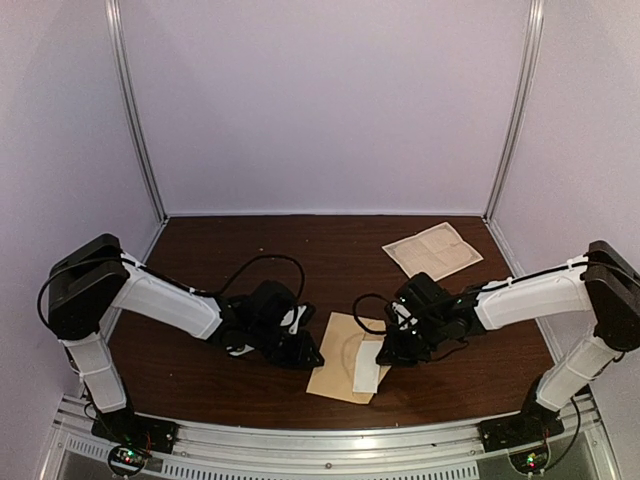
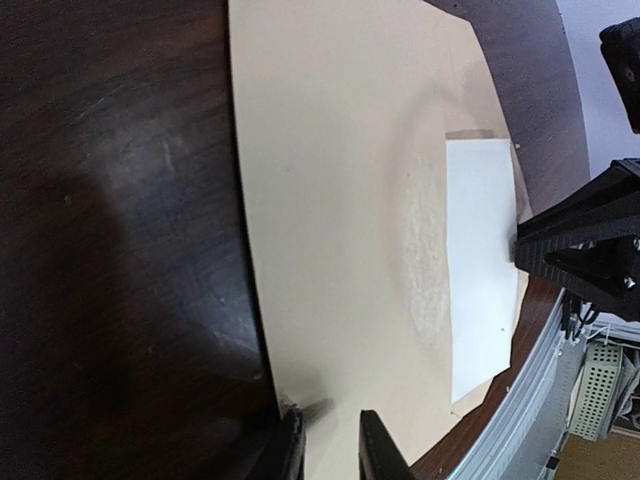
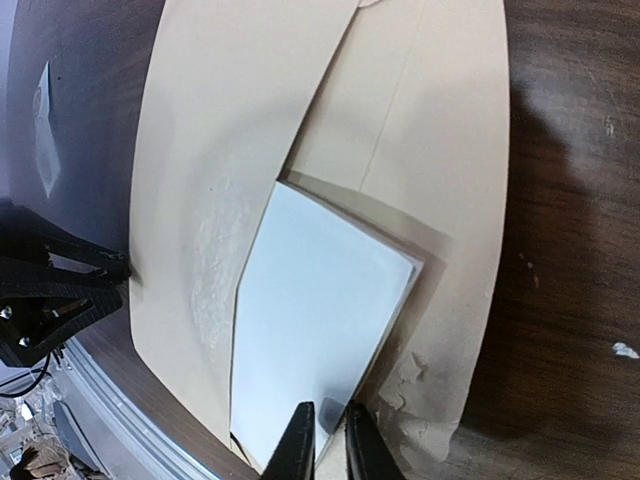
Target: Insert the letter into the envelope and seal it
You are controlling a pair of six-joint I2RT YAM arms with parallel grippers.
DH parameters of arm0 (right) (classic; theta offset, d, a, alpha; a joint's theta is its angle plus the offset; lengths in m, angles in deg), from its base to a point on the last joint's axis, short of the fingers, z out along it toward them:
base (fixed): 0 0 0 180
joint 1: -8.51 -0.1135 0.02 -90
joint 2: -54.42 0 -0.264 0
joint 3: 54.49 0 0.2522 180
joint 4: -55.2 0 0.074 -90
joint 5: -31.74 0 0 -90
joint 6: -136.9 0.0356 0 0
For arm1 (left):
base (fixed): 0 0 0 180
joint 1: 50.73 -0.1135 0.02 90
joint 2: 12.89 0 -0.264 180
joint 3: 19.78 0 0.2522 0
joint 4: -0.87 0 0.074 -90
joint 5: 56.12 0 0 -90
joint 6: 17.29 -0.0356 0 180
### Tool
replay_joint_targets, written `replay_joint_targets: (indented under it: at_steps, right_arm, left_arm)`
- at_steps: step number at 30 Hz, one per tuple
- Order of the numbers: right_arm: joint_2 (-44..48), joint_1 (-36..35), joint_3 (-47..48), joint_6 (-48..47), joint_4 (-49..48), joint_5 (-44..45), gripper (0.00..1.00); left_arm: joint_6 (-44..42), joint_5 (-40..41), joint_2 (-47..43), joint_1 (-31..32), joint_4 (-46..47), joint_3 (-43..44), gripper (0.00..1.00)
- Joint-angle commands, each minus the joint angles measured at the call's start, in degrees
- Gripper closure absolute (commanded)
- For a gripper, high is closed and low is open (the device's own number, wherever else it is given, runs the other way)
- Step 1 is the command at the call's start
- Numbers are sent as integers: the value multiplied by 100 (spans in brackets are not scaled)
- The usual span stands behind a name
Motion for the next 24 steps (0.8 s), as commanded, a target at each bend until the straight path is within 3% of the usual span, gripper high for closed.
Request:
replay_joint_targets:
  at_steps: [1, 10, 24]
  right_arm:
    - [-144, -76, -101, 142, -283, -57, 89]
    - [-333, -170, -138, 337, -658, -170, 100]
    - [-837, -400, 127, 515, -1075, -243, 100]
  left_arm:
    - [-34, -80, 106, 39, 155, 29, 81]
    - [-38, -94, 120, 91, 171, 40, 88]
    - [0, -139, 212, 197, 217, 49, 89]
